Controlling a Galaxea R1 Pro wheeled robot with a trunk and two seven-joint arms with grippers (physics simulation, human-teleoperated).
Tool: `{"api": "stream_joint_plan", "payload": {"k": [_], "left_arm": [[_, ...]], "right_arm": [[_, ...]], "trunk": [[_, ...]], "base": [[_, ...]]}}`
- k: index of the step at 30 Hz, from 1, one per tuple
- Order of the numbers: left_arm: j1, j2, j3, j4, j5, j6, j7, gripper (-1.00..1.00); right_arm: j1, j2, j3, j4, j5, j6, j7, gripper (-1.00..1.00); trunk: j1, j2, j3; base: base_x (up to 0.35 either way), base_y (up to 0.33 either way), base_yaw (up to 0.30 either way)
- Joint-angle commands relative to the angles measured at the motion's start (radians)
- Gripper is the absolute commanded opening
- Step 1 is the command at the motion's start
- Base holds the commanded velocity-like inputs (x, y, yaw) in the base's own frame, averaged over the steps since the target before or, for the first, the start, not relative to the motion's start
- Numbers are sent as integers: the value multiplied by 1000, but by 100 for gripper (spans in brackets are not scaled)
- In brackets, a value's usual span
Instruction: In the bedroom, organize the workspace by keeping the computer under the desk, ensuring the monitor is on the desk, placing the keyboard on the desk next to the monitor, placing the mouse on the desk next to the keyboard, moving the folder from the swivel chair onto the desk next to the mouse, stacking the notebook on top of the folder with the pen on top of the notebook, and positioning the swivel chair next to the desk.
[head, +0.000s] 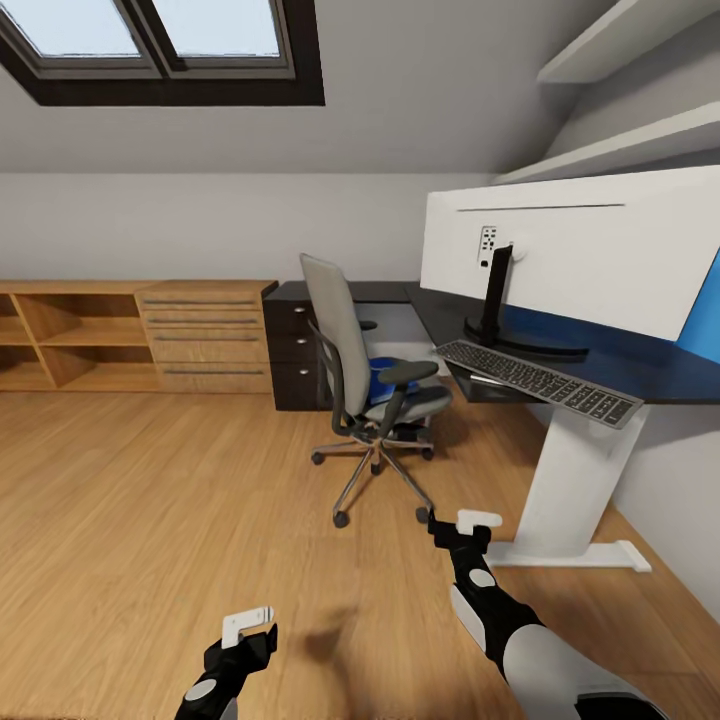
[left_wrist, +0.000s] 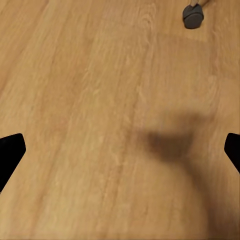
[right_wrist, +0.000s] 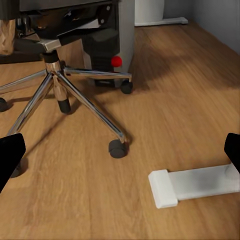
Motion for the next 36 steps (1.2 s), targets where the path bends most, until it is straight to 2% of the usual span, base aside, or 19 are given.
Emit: {"api": "stream_joint_plan", "payload": {"k": [1,3,24,36], "left_arm": [[0,0,-2,-1,9,1,4,100],[0,0,-2,-1,10,1,4,100],[0,0,-2,-1,10,1,2,100],[0,1,-2,-1,10,0,2,100]], "right_arm": [[-1,0,0,1,-1,-5,-3,100],[-1,0,0,1,-1,-7,-3,100],[0,1,0,-8,-2,-11,-4,100],[-1,2,0,-8,-2,-11,-4,100]], "trunk": [[4,-8,-4],[11,-22,-10],[21,-27,-92],[21,-27,-92]], "base": [[0,0,0],[0,0,0],[0,0,0],[0,0,0]]}}
